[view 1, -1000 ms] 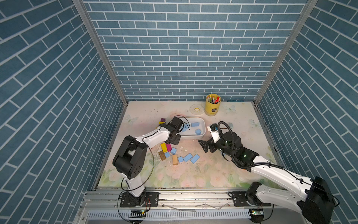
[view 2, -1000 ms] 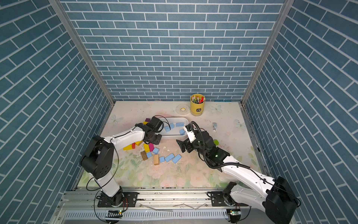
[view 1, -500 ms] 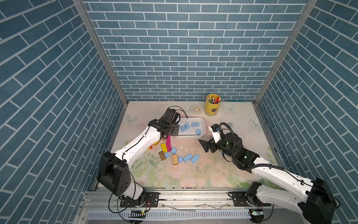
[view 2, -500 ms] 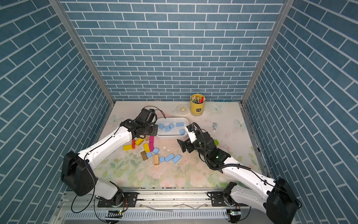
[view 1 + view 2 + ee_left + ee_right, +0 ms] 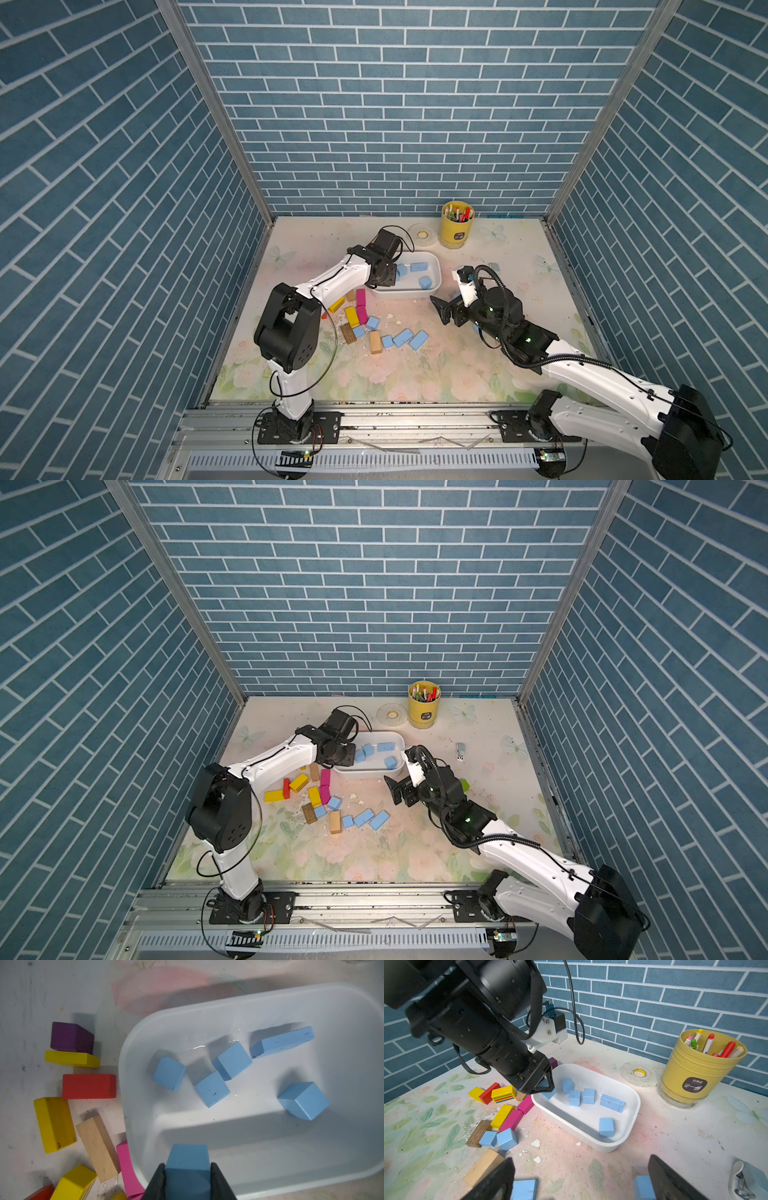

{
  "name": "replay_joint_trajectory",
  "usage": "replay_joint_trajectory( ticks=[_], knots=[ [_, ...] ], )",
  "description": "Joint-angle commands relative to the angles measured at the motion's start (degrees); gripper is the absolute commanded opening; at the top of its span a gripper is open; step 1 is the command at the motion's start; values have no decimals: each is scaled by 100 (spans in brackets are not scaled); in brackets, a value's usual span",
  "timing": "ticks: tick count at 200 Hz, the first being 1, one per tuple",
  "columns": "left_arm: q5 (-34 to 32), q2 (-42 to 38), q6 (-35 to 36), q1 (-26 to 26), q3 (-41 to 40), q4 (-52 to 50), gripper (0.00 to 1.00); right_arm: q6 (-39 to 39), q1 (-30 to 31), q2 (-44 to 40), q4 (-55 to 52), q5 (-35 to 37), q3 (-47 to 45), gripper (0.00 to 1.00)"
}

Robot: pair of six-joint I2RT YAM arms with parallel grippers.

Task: Pick out the blue building blocks
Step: Place the building block in the storage box, then pick up the building block from the center of the board.

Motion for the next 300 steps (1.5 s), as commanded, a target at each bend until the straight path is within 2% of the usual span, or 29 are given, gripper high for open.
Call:
replay_joint_trajectory(
  ticks=[1, 31, 57, 107, 127, 165, 227, 253, 300],
  knots=[
    [-264, 106, -130, -37, 115, 174, 12, -212, 3, -86, 236, 179, -57, 99],
    [-342, 339, -136, -42, 162, 187, 17, -211, 2, -116, 197, 140, -44, 99],
    [-333, 456, -253, -44, 129, 313, 26, -211, 5, -124, 205, 176, -57, 99],
    [-304, 600, -266, -93, 246, 306, 57, -211, 4, -78, 182, 139, -28, 99],
    [-269, 484, -235, -109, 236, 332, 63, -211, 1, -62, 179, 166, -27, 99],
    [-351, -130, -69, -223, 121, 275, 69, -211, 4, -41, 185, 145, -29, 99],
    [-643, -1591, 269, -547, -657, -66, 79, -193, 5, -19, 183, 74, -18, 99],
    [-489, -2125, 505, -622, -1053, -229, 85, -193, 3, -4, 181, 59, -18, 99],
    [-258, -2643, 1163, -672, -1532, -720, 97, -206, 4, 13, 152, -31, -9, 99]
  ],
)
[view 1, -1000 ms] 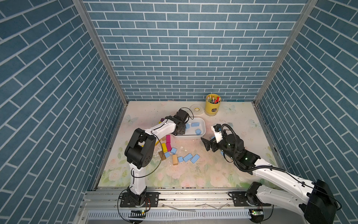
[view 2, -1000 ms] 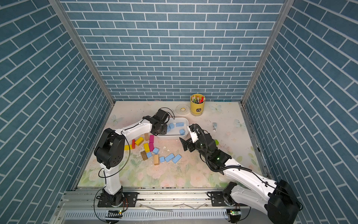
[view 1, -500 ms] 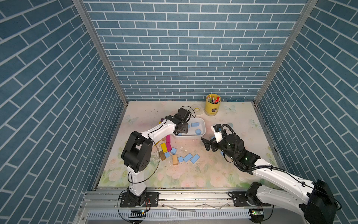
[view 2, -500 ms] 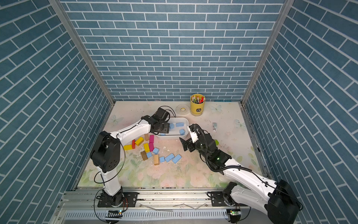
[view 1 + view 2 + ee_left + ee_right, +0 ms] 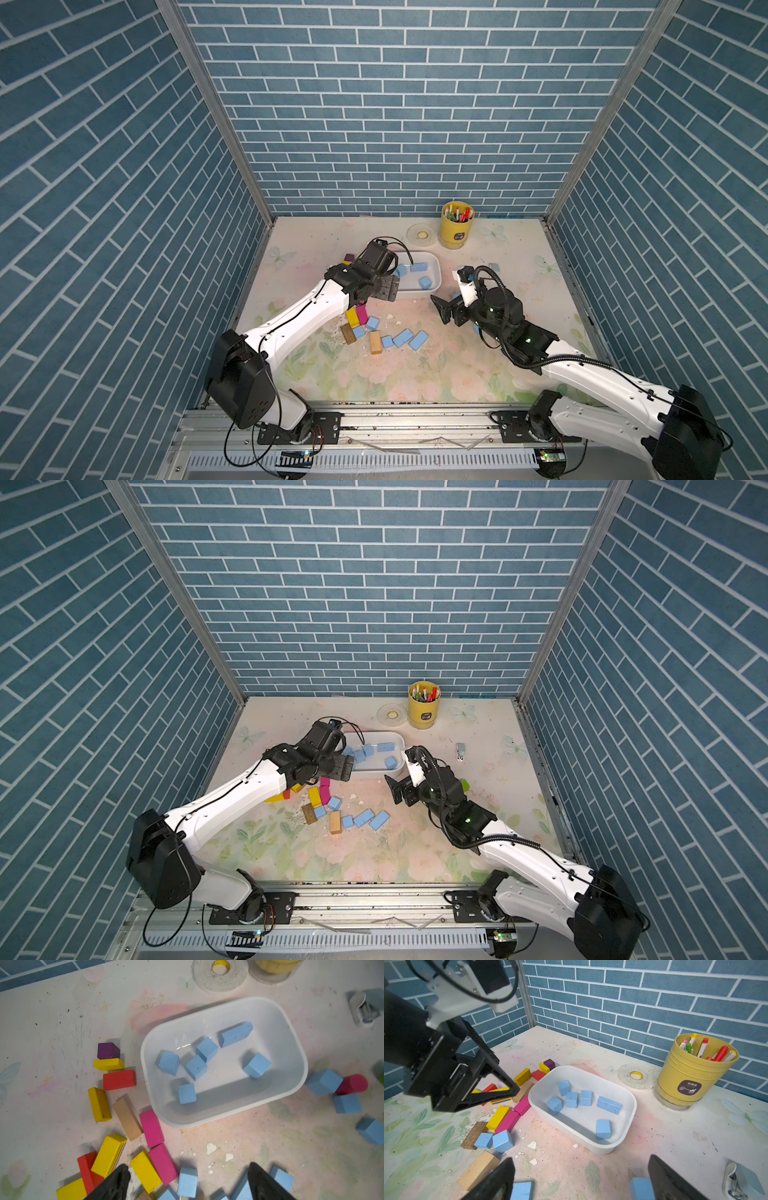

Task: Pick out the blue building blocks
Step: Pick up the building block from the center of the board.

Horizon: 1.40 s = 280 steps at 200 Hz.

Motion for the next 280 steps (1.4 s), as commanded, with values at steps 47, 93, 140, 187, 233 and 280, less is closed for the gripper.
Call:
replay_joint_trajectory(
  ticks=[47, 93, 140, 187, 233, 280],
  knots=[
    [160, -201, 718, -132, -510, -709, 100, -145, 6, 23, 92, -72, -1, 99],
    [77, 272, 788, -324, -449, -934, 93, -145, 5, -36, 89, -52, -23, 99],
    [73, 811, 814, -353, -430, -892, 85, -145, 2, -91, 80, -53, -25, 99],
    [74, 1211, 866, -353, -381, -766, 76, -145, 3, -83, 76, -59, -17, 99],
    [33, 1495, 889, -353, -404, -638, 66, -143, 4, -80, 75, -66, -16, 99],
    [-96, 1765, 920, -353, -391, -566, 57, -146, 7, -61, 71, -58, -6, 99]
  ],
)
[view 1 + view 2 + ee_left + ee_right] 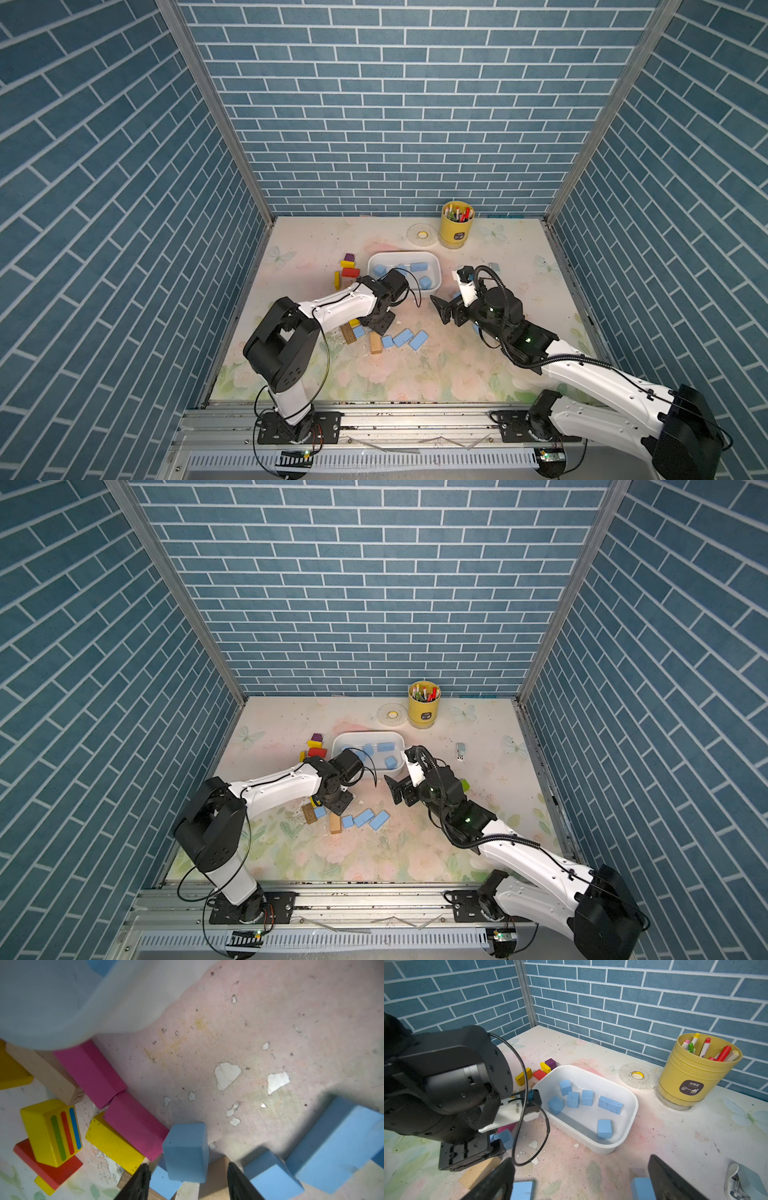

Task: Pick out the blue building blocks
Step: Pick up the building block from the center of the board.

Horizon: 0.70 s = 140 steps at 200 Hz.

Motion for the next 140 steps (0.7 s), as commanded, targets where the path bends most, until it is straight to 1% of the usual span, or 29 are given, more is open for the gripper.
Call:
replay_joint_trajectory(
  ticks=[1, 60, 87, 114, 140],
  knots=[
    [-133, 128, 50, -29, 57, 47, 57, -146, 6, -64, 77, -31, -6, 99],
    [-176, 325, 22, -29, 66, 180, 45, -151, 2, -41, 69, -47, 1, 99],
    [-179, 367, -2, -29, 73, 206, 41, -154, 8, -44, 65, -48, 2, 99],
    [-176, 377, -41, -29, 62, 204, 33, -153, 4, -43, 67, -45, 2, 99],
    [-206, 262, -124, -29, 55, 228, 21, -154, 0, -50, 69, -42, 2, 99]
  ],
)
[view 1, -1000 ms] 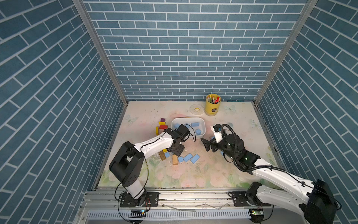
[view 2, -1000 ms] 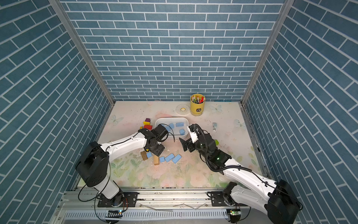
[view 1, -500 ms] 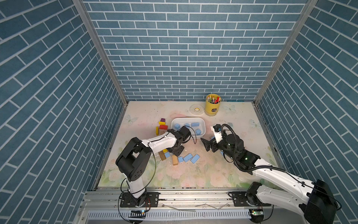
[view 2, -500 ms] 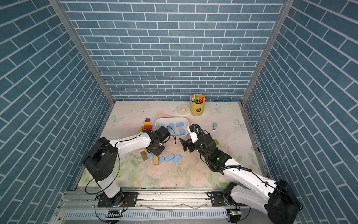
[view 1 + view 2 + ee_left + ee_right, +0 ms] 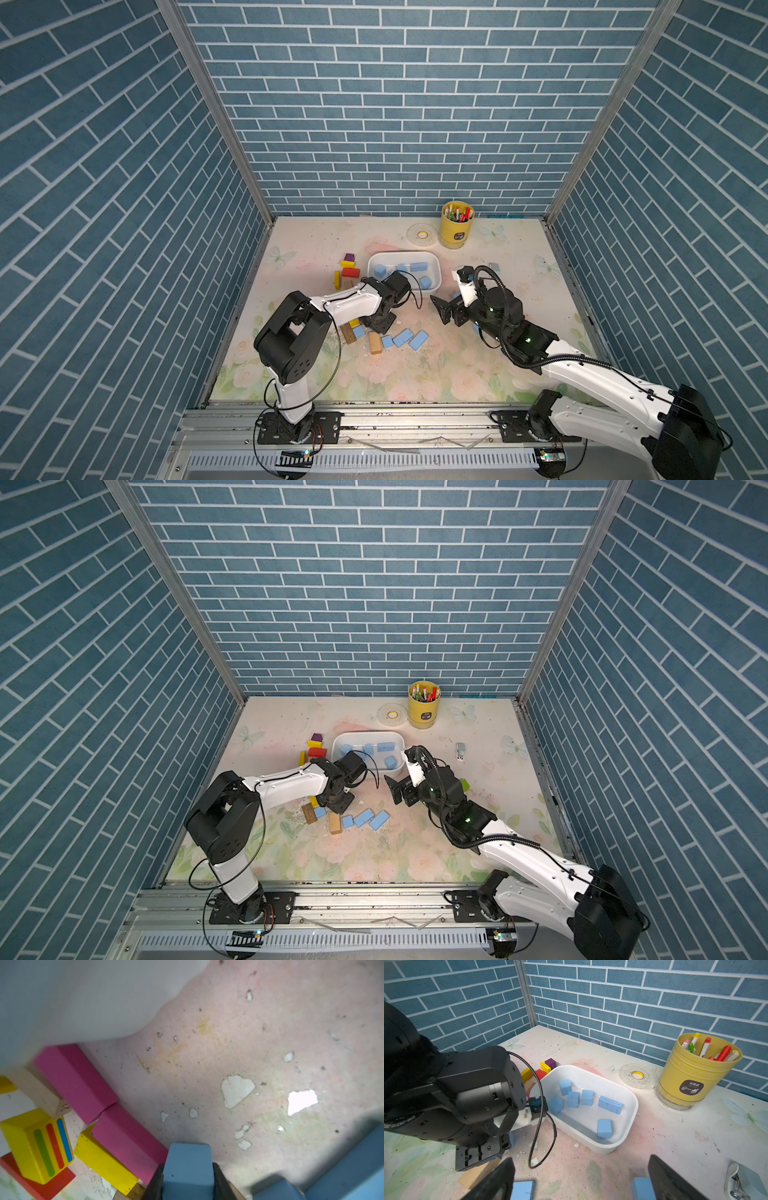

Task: Pick out the blue building blocks
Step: Pick up the building block from the center of the board.

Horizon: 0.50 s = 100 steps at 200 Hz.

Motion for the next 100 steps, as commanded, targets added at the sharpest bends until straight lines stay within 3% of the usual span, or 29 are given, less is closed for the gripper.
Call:
replay_joint_trajectory(
  ticks=[1, 64, 100],
  knots=[
    [-66, -72, -81, -25, 38, -8, 21, -154, 6, -48, 69, -41, 2, 99],
    [-117, -1008, -442, -25, 290, -84, 12, -154, 5, -73, 73, -27, -1, 99],
    [7, -1184, -635, -25, 866, -216, 11, -136, 4, -108, 115, 22, -42, 99]
  ],
)
